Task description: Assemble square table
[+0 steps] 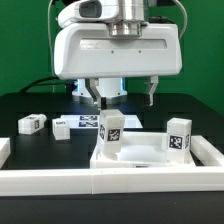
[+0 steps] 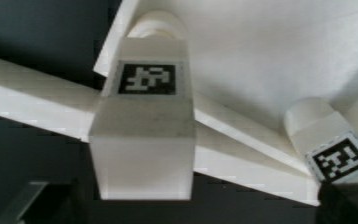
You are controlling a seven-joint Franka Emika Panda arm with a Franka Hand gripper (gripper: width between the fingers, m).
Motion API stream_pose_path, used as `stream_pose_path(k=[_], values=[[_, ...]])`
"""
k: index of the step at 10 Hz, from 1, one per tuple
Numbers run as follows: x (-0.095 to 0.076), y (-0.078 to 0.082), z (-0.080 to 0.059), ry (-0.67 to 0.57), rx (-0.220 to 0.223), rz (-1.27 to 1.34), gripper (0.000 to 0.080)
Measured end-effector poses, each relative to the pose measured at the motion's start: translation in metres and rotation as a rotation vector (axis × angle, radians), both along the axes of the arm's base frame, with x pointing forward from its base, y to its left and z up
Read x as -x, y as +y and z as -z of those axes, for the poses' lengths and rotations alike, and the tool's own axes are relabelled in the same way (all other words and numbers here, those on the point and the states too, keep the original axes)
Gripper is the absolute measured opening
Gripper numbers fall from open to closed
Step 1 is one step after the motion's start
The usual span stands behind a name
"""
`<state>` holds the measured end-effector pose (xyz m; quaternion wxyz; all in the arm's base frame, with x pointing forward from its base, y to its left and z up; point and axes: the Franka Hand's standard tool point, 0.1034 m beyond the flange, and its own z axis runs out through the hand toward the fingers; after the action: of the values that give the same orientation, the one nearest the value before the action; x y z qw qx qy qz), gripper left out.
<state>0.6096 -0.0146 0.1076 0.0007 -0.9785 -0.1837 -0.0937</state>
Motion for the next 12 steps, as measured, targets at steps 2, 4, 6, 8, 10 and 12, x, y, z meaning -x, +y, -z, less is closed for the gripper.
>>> stream_pose_path(k=[2,4,6,8,10,12], values=[[-0.005,-0.013,-0.001,0.019,0.013,0.012,0.0649],[-0.002,-0.018,0.002,0.045,0.005,0.033,0.0649],[-0.001,-0.015,0.002,0.059,0.004,0.025,0.0649],[0.003,-0.02,0.008,0.129,0.018,0.006,0.0649],[-0.001,-0.017,0.011,0.205,0.023,0.01,0.0649],[-0.003,-0.012,0.012,0.191,0.023,0.013,0.0649]])
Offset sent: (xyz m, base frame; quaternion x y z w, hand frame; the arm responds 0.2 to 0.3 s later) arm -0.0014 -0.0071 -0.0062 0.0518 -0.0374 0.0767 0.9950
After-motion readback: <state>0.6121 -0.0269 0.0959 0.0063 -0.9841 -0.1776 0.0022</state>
